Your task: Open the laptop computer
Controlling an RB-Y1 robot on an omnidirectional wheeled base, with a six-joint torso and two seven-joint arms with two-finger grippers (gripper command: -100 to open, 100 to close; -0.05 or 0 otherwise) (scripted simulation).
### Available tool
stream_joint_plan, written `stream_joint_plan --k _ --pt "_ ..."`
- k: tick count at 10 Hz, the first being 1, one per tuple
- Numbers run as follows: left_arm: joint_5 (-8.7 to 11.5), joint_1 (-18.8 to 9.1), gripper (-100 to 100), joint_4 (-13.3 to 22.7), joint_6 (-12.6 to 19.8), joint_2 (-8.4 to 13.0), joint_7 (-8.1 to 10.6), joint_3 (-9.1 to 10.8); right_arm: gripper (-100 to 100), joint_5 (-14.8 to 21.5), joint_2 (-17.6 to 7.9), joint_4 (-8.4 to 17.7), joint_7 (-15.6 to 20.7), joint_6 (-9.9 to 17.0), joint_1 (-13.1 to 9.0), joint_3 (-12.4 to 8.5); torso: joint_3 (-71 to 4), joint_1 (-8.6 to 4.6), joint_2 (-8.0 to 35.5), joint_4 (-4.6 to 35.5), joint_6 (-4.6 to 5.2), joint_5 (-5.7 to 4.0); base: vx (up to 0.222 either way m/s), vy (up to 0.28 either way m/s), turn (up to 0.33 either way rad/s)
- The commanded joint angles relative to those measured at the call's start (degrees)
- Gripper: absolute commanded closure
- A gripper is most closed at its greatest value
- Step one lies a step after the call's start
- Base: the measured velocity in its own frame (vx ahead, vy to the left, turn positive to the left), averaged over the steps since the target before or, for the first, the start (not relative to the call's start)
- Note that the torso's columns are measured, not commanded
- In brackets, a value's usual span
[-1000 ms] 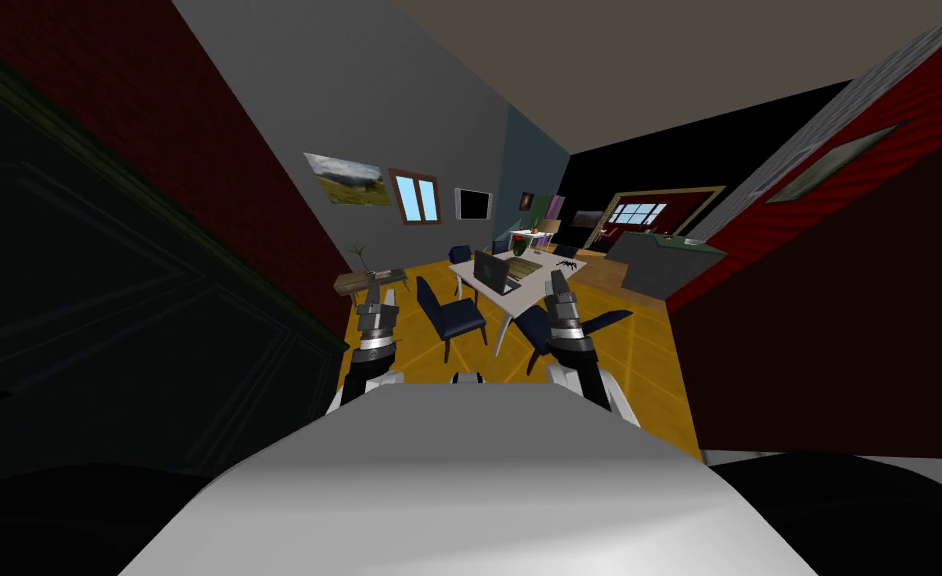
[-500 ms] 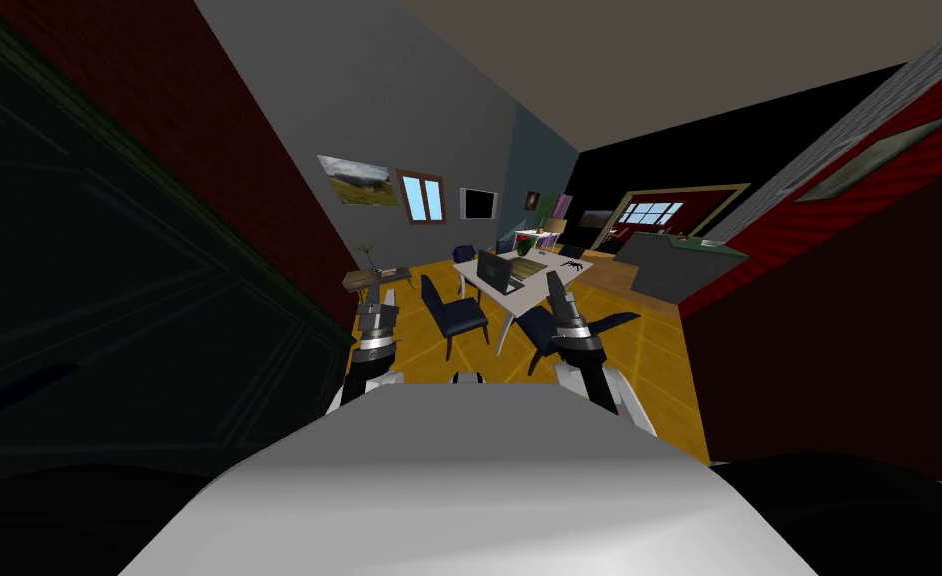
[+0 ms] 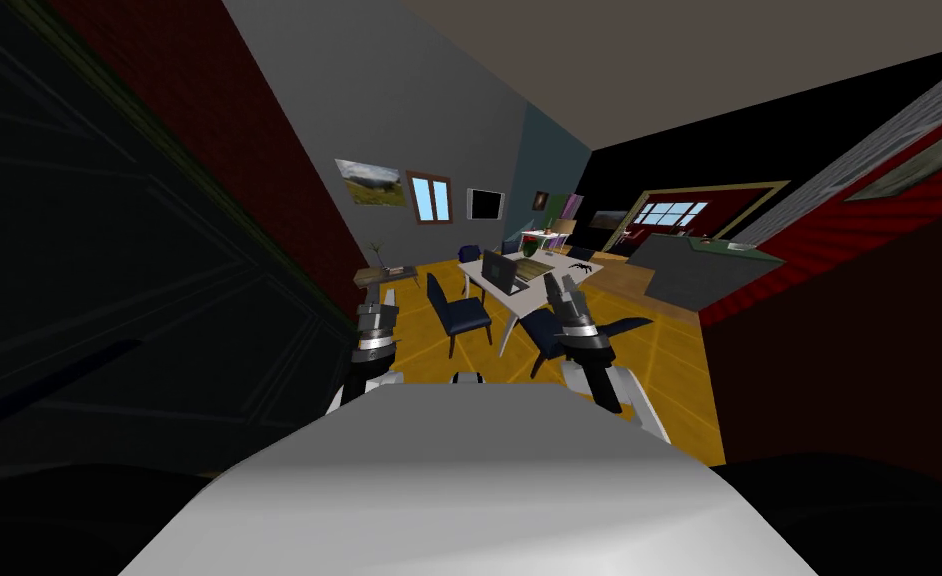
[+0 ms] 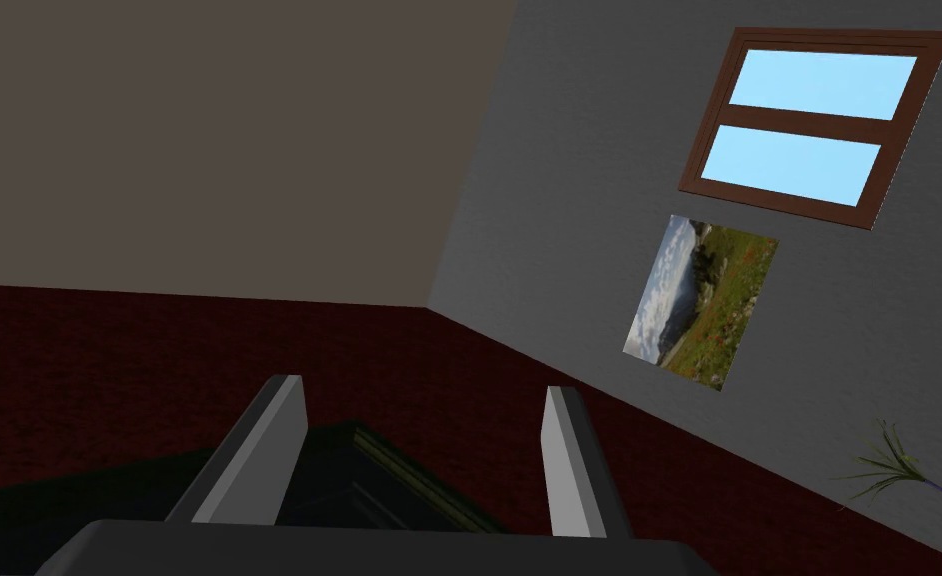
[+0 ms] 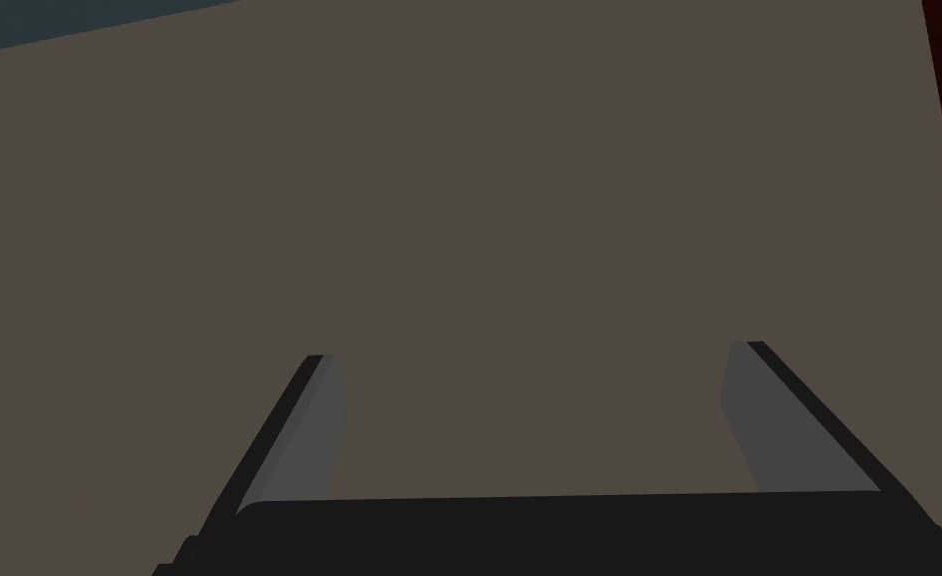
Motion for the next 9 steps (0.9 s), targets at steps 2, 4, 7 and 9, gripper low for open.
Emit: stream_joint_plan --k 2,4,7,9 --pt "0.0 0.0 0 0.0 0.0 0.0 0.0 0.0 -100 5.42 -0.26 0.18 3.98 -0.22 -0.42 -2.49 0.0 -0.01 -0.01 0.0 0.0 0.0 -0.006 -0.006 0.088" --pt "0.0 0.0 0 0.0 0.0 0.0 0.0 0.0 -100 8.7 -0.38 0.38 6.57 -0.36 -0.68 -4.19 0.01 0.0 0.01 0.0 0.0 0.0 -0.003 -0.005 0.101" --pt "0.0 0.01 0 0.0 0.0 0.0 0.0 0.0 -100 13.96 -0.57 0.96 11.51 -0.63 -1.14 -7.64 0.01 -0.01 0.01 0.0 0.02 0.0 0.002 -0.006 0.106" --pt "0.0 0.01 0 0.0 0.0 0.0 0.0 0.0 -100 17.3 -0.64 1.35 14.09 -0.76 -1.35 -9.37 0.01 -0.01 0.01 0.0 0.02 0.0 0.008 -0.007 0.097"
